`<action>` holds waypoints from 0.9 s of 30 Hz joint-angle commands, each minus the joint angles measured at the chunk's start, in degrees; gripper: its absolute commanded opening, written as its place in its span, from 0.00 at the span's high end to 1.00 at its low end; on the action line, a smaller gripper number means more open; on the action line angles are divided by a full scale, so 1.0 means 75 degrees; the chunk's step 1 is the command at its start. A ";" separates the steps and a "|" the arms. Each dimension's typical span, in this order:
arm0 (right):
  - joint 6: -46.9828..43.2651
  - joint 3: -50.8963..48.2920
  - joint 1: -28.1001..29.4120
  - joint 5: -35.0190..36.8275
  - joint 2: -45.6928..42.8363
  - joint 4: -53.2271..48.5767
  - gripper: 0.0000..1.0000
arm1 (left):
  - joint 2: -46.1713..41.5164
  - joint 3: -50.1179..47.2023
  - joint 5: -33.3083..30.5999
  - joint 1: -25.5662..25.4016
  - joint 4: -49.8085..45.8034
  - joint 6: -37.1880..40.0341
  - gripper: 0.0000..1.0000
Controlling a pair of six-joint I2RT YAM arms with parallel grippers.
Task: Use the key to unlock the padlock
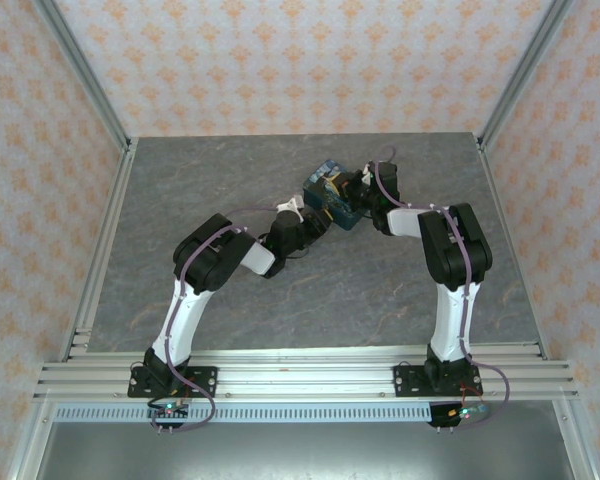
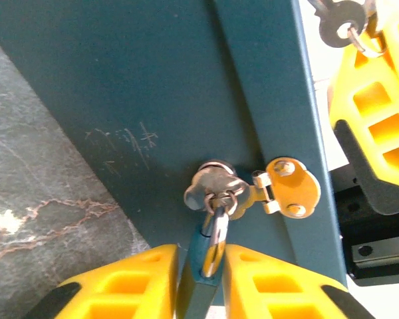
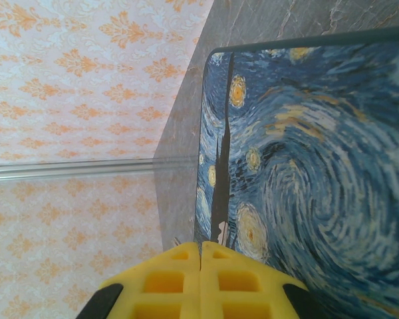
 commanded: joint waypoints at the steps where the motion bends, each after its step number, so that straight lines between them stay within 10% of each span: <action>1: -0.0050 -0.0336 0.0016 -0.0010 0.0363 -0.0642 1.00 | 0.0178 -0.0035 -0.0224 0.0034 -0.0860 -0.0023 0.78; 13: -0.0092 -0.0205 0.0015 -0.0102 0.0197 -0.0780 1.00 | 0.0070 0.0012 -0.0167 0.0086 -0.1032 -0.0206 1.00; 27: -0.0361 -0.0697 0.0115 -0.0324 -0.1989 -0.1350 1.00 | -0.1202 -0.1240 -0.0328 0.0145 -0.1182 -0.0801 1.00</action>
